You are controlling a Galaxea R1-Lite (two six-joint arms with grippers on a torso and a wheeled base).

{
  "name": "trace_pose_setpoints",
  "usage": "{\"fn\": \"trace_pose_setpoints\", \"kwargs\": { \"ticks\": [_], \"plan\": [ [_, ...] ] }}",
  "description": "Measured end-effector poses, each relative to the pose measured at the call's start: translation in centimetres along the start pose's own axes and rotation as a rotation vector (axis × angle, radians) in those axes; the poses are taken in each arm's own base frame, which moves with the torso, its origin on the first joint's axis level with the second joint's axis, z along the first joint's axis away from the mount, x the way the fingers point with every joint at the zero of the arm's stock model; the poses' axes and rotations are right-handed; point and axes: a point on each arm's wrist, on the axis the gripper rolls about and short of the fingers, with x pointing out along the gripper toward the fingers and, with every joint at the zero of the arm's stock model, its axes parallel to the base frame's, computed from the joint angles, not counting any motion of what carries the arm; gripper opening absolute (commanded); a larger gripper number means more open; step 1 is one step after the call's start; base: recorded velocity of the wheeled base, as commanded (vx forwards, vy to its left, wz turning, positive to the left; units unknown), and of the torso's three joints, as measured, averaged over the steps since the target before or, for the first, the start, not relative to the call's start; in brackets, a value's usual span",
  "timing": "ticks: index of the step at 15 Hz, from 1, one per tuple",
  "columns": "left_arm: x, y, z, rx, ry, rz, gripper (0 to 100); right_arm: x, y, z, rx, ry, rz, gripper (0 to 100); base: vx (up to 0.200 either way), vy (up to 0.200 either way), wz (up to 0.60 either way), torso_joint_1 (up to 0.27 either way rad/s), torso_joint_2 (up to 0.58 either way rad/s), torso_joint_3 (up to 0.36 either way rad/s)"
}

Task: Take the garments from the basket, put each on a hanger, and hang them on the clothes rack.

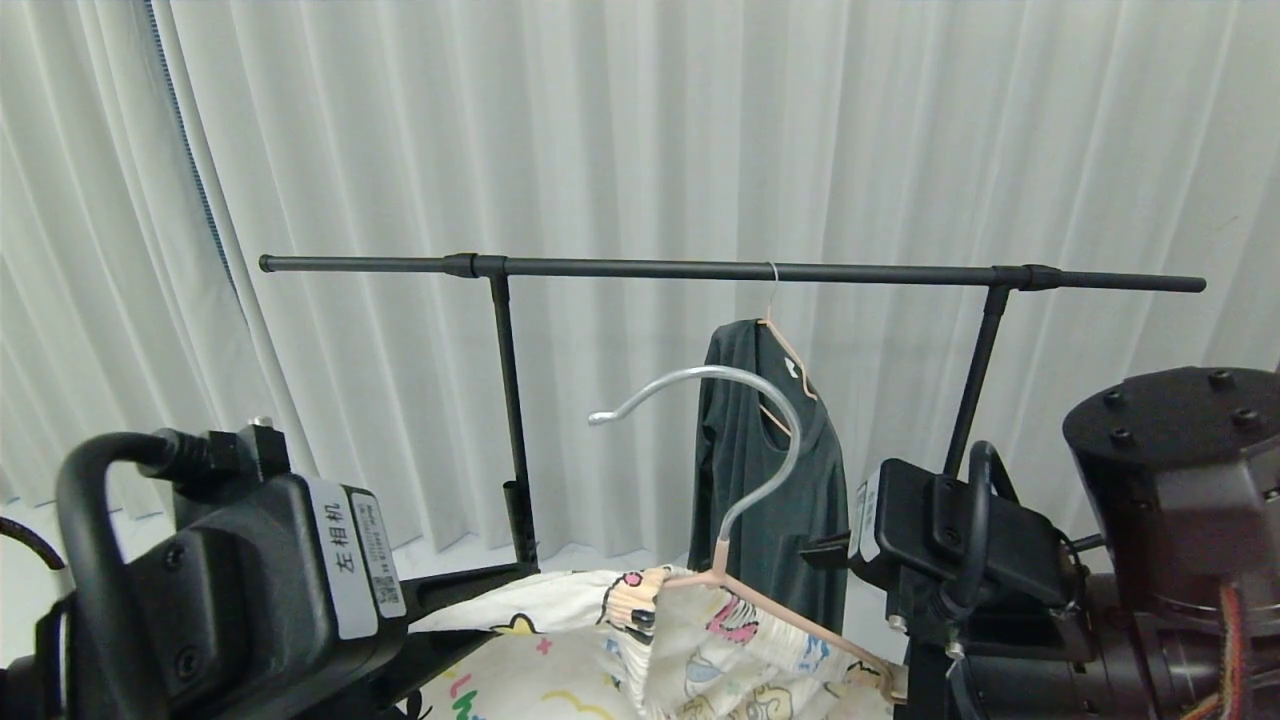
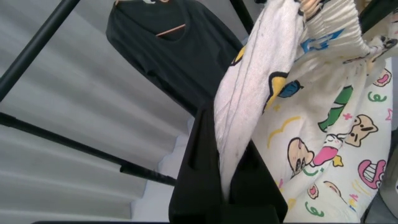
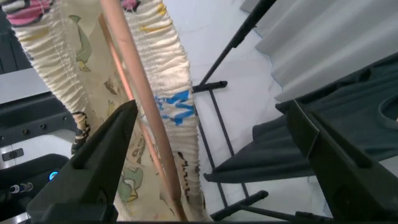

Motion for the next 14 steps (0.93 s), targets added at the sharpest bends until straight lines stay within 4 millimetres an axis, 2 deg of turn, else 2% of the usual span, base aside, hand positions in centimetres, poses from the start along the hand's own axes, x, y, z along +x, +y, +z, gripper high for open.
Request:
{"fn": "trace_pose_setpoints", "kwargs": {
  "ticks": [1,10,11,14],
  "plan": [
    [0.0,0.0,0.0,0.0,0.0,0.0,0,0.0,0.0,0.0,0.0,0.0,0.0,0,0.0,0.0,0.0,0.0,0.0,0.0],
    [0.1,0.0,0.0,0.002,0.002,-0.002,0,-0.5,0.2,0.4,-0.006,-0.033,0.012,0,0.0,0.0,0.0,0.0,0.0,0.0],
    [0.1,0.0,0.0,0.002,0.003,-0.002,100,-0.6,0.2,0.5,-0.007,-0.038,0.01,0,0.0,0.0,0.0,0.0,0.0,0.0],
    [0.1,0.0,-0.1,-0.005,0.006,-0.002,100,-1.4,0.2,0.6,-0.005,-0.047,0.004,0,0.0,0.0,0.0,0.0,0.0,0.0]
  ]
}}
